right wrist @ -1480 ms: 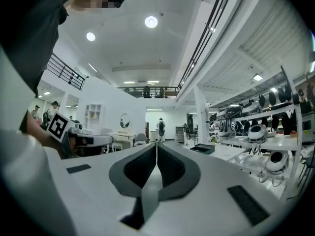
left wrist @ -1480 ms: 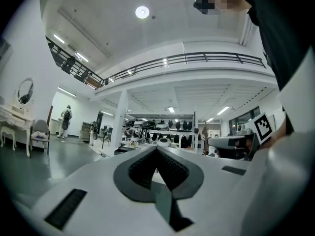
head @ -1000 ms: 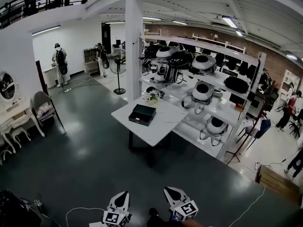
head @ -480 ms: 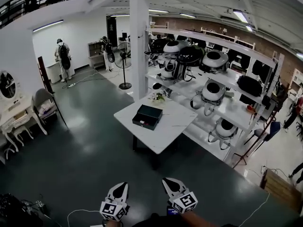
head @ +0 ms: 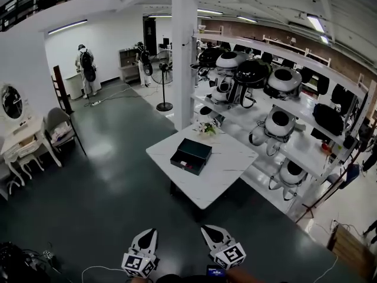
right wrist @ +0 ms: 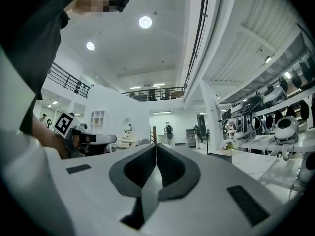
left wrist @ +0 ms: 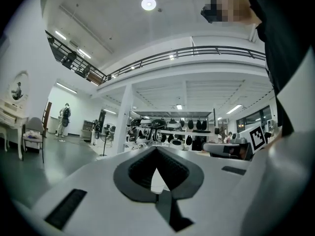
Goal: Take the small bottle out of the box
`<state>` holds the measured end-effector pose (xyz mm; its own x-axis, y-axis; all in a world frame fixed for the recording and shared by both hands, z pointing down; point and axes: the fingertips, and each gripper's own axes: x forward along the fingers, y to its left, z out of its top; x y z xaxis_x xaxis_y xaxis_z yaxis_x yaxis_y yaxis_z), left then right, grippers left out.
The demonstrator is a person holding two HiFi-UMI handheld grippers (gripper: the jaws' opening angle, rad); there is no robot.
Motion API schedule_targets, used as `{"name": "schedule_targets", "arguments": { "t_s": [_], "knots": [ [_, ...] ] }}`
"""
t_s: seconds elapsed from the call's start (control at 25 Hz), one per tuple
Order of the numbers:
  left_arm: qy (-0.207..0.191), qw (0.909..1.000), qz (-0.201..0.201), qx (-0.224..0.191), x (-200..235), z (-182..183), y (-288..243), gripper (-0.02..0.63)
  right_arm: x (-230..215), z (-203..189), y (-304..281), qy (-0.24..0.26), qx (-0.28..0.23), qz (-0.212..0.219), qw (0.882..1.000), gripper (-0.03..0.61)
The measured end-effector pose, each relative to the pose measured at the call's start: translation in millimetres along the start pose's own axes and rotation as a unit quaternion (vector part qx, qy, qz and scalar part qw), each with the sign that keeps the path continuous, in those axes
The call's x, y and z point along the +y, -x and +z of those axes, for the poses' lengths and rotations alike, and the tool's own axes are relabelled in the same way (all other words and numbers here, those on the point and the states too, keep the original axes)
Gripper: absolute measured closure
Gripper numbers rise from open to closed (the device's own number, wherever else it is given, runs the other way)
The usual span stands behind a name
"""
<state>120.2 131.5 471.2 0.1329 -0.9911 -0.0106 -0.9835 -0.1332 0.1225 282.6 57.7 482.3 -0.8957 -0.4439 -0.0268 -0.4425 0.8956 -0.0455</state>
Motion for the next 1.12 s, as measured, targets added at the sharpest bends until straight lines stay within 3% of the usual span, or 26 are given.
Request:
{"name": "schedule_targets", "arguments": {
  "t_s": [0.12,0.28,0.48,0.84,1.12],
  "knots": [
    [0.0,1.0,0.005,0.006,15,-2,-7,0.601,-6,-14,-14,-0.022,0.014,0.0,1.0,0.545],
    [0.008,0.9999,0.012,0.009,51,-9,-31,0.601,-17,-25,-49,-0.011,0.019,-0.005,1.0,0.545],
    [0.023,0.9993,-0.024,0.017,86,-16,-77,0.601,-48,-24,-99,-0.005,0.014,-0.042,0.999,0.545],
    [0.015,0.9953,-0.094,0.019,175,9,-141,0.601,-60,7,-211,-0.023,-0.003,-0.097,0.995,0.545],
    [0.011,0.9921,-0.123,0.021,228,8,-185,0.601,-84,-3,-246,-0.005,-0.004,-0.139,0.99,0.545]
  ]
}}
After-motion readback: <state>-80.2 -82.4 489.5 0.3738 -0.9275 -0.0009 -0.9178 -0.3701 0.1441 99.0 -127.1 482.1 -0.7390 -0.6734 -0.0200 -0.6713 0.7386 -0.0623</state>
